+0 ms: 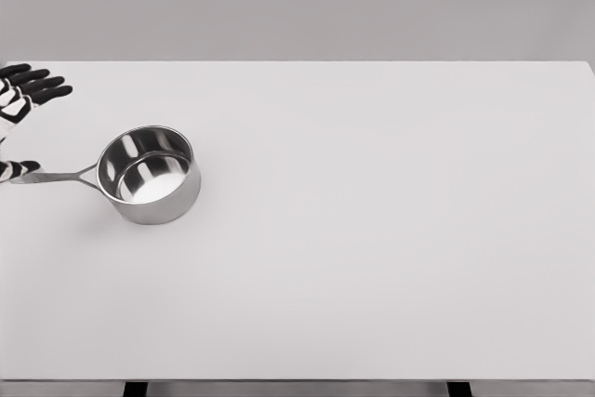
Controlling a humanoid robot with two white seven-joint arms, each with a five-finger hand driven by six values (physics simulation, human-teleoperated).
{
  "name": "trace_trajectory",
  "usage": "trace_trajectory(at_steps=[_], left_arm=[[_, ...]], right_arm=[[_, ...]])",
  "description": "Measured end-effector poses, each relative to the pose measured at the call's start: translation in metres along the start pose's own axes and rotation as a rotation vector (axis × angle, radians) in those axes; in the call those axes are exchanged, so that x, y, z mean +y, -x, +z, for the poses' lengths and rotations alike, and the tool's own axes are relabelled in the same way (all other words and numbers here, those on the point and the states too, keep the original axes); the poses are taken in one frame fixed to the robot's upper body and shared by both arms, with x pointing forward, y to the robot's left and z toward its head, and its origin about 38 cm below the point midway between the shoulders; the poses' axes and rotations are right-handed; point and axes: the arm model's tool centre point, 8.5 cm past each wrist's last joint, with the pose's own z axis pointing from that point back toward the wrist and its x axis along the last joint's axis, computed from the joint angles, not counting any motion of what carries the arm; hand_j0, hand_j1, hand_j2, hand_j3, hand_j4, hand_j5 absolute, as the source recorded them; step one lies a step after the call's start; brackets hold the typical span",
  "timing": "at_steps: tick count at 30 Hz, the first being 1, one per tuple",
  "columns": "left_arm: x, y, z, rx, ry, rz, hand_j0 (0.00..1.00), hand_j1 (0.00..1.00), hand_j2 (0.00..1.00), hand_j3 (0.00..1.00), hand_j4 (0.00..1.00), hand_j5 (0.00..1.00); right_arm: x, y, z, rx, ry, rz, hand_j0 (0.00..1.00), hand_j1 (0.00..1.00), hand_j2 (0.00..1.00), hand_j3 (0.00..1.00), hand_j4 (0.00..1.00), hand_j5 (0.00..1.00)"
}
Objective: Rotate pot handle
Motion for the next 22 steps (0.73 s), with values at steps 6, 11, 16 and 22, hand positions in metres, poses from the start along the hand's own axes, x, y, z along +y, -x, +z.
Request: trace_trajectory(at_steps=[6, 11, 16, 22], left_arm=[[0.010, -0.009, -0.024, -0.062, 0.000, -0.016, 1.00, 1.00, 1.00, 1.00, 1.00, 1.00], [-0.007, -0.021, -0.035, -0.105, 0.029, 0.022, 1.00, 1.00, 1.00, 1.00, 1.00, 1.00], [-0.012, -0.024, -0.038, -0.118, 0.035, 0.033, 1.00, 1.00, 1.00, 1.00, 1.00, 1.00], [-0.010, -0.024, -0.040, -0.121, 0.031, 0.031, 1.00, 1.00, 1.00, 1.00, 1.00, 1.00]], right_arm=[[0.000, 0.000, 0.000, 0.000, 0.000, 0.000, 1.00, 1.00, 1.00, 1.00, 1.00, 1.00], [0.000, 0.000, 0.000, 0.000, 0.000, 0.000, 1.00, 1.00, 1.00, 1.00, 1.00, 1.00], [0.000, 0.000, 0.000, 0.000, 0.000, 0.000, 1.00, 1.00, 1.00, 1.00, 1.00, 1.00], [0.000, 0.000, 0.000, 0.000, 0.000, 0.000, 1.00, 1.00, 1.00, 1.00, 1.00, 1.00]])
